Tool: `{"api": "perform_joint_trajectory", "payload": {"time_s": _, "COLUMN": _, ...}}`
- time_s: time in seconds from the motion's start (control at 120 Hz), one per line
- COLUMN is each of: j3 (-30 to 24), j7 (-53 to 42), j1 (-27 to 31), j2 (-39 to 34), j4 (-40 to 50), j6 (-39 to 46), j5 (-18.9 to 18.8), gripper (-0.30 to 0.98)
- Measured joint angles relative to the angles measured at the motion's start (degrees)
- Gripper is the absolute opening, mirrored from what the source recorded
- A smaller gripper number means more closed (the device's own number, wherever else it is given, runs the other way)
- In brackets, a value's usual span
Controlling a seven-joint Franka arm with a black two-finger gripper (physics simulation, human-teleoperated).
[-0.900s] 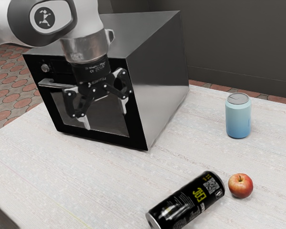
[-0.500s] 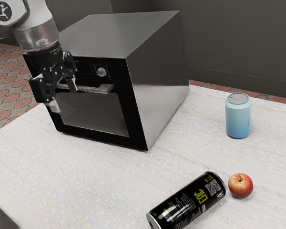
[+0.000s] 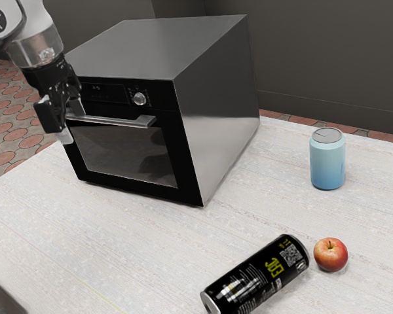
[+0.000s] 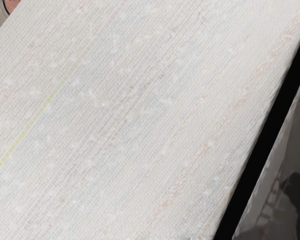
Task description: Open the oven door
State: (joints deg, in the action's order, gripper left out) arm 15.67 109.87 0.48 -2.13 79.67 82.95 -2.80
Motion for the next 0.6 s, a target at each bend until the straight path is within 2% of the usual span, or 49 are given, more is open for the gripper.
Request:
{"api": "perform_joint_trajectory", "payload": {"time_s": 0.408, "j3": -0.7, "j7": -13.0, "j1": -8.0, "j2": 2.9, "j4": 0.3, "j6": 9.2, "j5": 0.9, "gripper": 0.69}}
{"api": "perform_joint_trajectory", "payload": {"time_s": 0.442, "j3": -0.8, "j7": -13.9, "j1": -8.8, "j2": 2.0, "j4": 1.1, "j6": 9.6, "j5": 1.2, "gripper": 0.69}}
{"api": "perform_joint_trajectory", "payload": {"time_s": 0.475, "j3": -1.4, "j7": -14.6, "j1": -9.5, "j2": -1.8, "j4": 5.8, "j6": 10.7, "j5": 1.2, "gripper": 0.69}}
{"api": "perform_joint_trajectory", "payload": {"time_s": 0.5, "j3": -2.5, "j7": -15.1, "j1": -8.1, "j2": -5.4, "j4": 10.5, "j6": 12.0, "j5": 0.8, "gripper": 0.69}}
{"api": "perform_joint_trajectory", "payload": {"time_s": 0.542, "j3": -4.5, "j7": -15.6, "j1": -0.6, "j2": -10.0, "j4": 15.5, "j6": 13.9, "j5": 0.1, "gripper": 0.69}}
{"api": "perform_joint_trajectory", "payload": {"time_s": 0.6, "j3": -5.7, "j7": -16.3, "j1": 4.7, "j2": -12.1, "j4": 18.3, "j6": 16.2, "j5": -0.5, "gripper": 0.69}}
